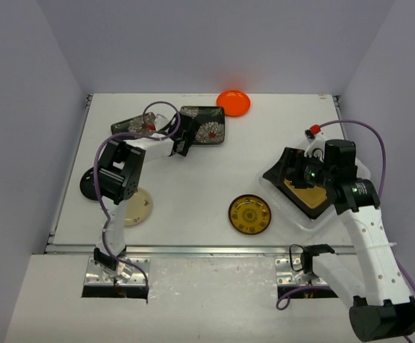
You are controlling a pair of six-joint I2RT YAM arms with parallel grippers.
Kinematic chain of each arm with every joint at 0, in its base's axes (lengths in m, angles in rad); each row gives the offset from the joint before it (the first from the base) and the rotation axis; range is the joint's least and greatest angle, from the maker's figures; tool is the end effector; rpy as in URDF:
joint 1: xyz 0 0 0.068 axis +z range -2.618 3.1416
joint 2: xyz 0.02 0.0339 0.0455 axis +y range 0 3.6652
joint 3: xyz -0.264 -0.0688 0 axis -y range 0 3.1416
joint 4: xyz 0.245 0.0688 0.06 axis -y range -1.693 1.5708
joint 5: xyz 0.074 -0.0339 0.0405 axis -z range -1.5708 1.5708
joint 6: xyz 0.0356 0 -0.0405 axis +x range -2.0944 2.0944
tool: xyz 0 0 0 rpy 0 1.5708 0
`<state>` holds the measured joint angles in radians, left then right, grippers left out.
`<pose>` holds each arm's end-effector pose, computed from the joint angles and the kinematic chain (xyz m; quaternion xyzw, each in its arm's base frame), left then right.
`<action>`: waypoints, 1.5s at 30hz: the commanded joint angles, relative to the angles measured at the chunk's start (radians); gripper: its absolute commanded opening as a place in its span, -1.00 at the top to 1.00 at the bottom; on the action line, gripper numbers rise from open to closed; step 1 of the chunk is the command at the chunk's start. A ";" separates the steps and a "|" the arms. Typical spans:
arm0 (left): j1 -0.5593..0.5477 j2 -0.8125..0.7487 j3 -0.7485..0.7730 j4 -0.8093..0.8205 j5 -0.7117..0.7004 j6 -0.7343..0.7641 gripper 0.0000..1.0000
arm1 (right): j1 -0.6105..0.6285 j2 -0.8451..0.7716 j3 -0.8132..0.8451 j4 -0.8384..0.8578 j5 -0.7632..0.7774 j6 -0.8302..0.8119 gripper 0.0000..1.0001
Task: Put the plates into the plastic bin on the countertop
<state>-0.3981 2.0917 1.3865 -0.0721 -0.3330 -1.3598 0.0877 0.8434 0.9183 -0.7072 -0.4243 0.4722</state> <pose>0.4226 -0.1651 0.1539 -0.4775 0.7768 -0.1959 0.3608 0.1682 0.0295 0.3259 0.0731 0.8740 0.3026 0.3730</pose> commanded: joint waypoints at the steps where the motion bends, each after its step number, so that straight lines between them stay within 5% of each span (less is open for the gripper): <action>1: 0.002 0.074 0.062 -0.007 -0.051 -0.056 -0.73 | 0.040 0.013 0.047 0.012 0.077 -0.033 -0.98; 6: 0.001 0.127 0.112 -0.041 -0.042 -0.077 -0.28 | 0.053 0.032 0.011 0.081 0.052 -0.019 -0.97; 11: 0.001 0.120 0.074 -0.014 -0.031 -0.112 0.54 | 0.079 0.123 0.001 0.150 0.045 -0.015 -0.98; 18: 0.012 0.086 -0.001 0.063 -0.036 -0.137 1.00 | 0.192 0.254 0.013 0.219 0.093 -0.020 -0.98; 21: 0.016 0.002 -0.129 0.167 -0.052 -0.151 1.00 | 0.248 0.298 0.034 0.229 0.120 -0.042 -0.98; 26: 0.015 -0.247 -0.462 0.578 -0.077 -0.061 1.00 | 0.293 0.404 0.089 0.224 0.128 -0.088 -0.98; 29: 0.014 -0.373 -0.501 0.620 -0.002 0.069 1.00 | 0.293 0.446 0.086 0.283 0.079 -0.076 -0.98; 33: 0.002 -0.483 -0.524 0.653 0.163 0.229 1.00 | 0.291 0.544 0.181 0.277 0.007 -0.087 -0.98; 45: 0.008 -0.668 -0.677 0.726 0.786 0.317 1.00 | 0.161 0.790 0.445 0.152 -0.215 -0.218 -0.74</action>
<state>-0.3882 1.4990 0.6882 0.4024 0.1124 -1.0551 0.2832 1.5934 1.2882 -0.5170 -0.5426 0.3310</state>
